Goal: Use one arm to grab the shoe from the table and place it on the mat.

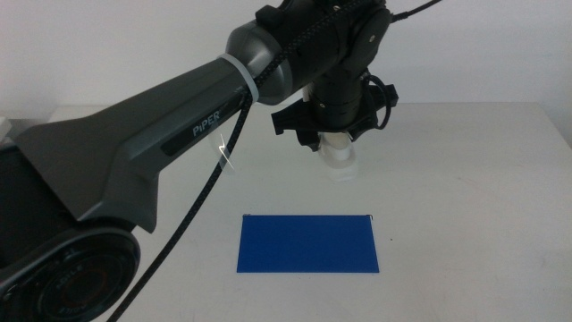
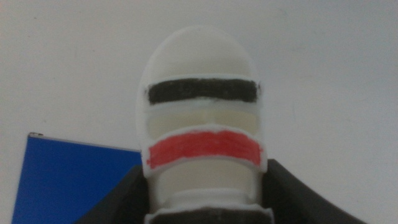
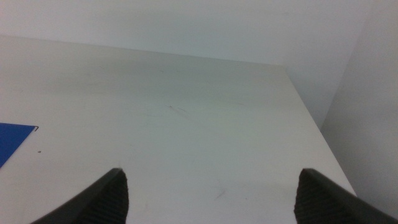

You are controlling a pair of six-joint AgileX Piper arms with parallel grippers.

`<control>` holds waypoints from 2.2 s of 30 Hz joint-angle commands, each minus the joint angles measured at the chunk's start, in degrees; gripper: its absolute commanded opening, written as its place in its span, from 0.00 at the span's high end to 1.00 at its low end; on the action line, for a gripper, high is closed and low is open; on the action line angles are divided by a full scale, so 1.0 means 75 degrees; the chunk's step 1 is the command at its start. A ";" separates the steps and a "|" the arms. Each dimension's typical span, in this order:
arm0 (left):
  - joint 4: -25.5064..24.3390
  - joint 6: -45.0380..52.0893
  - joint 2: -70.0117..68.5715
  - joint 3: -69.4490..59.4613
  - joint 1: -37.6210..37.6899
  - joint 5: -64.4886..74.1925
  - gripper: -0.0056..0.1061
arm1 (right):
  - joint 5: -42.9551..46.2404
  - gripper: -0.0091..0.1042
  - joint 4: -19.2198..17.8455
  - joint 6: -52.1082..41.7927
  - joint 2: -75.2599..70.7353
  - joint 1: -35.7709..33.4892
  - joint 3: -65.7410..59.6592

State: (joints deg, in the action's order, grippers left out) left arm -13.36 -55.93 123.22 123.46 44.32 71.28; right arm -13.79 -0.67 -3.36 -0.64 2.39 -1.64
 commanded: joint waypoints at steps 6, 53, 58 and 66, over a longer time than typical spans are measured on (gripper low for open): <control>0.0358 -0.0109 -0.0583 0.0239 0.0250 0.0413 0.95 | 0.0559 0.23 -0.0062 -0.0079 0.0021 0.0013 -0.0039; -0.0442 -0.8711 -0.0363 -0.1216 0.0235 0.0501 0.95 | 0.0559 0.23 -0.0062 -0.0073 0.0021 0.0013 -0.0039; -0.0427 -0.8711 -0.0616 -0.1819 0.0187 0.0501 0.95 | 0.0559 0.23 -0.0062 -0.0073 0.0021 0.0013 -0.0039; -0.0181 -0.8711 -0.0623 -0.2439 0.0187 0.0501 0.95 | 0.0559 0.23 -0.0062 -0.0073 0.0021 0.0013 -0.0039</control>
State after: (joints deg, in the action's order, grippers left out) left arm -13.96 -120.07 122.56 104.49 45.78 69.99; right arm -13.79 -0.67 -3.36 -0.64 2.39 -1.64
